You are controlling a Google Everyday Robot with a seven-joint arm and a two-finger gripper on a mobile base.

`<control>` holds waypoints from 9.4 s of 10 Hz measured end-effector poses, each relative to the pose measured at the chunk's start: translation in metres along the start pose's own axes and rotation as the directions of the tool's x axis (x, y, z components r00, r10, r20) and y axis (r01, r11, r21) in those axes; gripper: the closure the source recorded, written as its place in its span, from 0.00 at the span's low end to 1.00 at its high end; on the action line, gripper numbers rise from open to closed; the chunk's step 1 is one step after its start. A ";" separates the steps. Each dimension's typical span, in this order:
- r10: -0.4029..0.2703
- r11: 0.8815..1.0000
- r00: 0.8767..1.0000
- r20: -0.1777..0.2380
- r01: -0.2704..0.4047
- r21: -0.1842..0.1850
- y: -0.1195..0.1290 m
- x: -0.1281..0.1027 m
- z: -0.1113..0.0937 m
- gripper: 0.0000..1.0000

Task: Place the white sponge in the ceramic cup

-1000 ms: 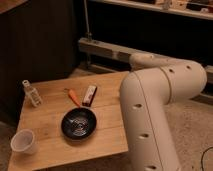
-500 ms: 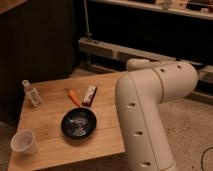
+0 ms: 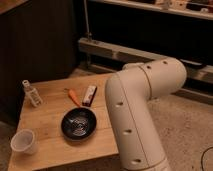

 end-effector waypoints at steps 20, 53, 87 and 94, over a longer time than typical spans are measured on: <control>-0.076 0.994 0.991 -0.113 0.067 -0.080 0.018 0.000 -0.001 0.26; 0.497 0.866 0.846 -0.192 -0.498 0.045 0.027 -0.009 0.007 0.22; -0.524 0.612 0.845 -0.103 0.290 -0.735 0.149 0.185 -0.264 1.00; -0.774 0.339 0.622 0.115 0.561 -0.755 0.230 0.361 -0.304 1.00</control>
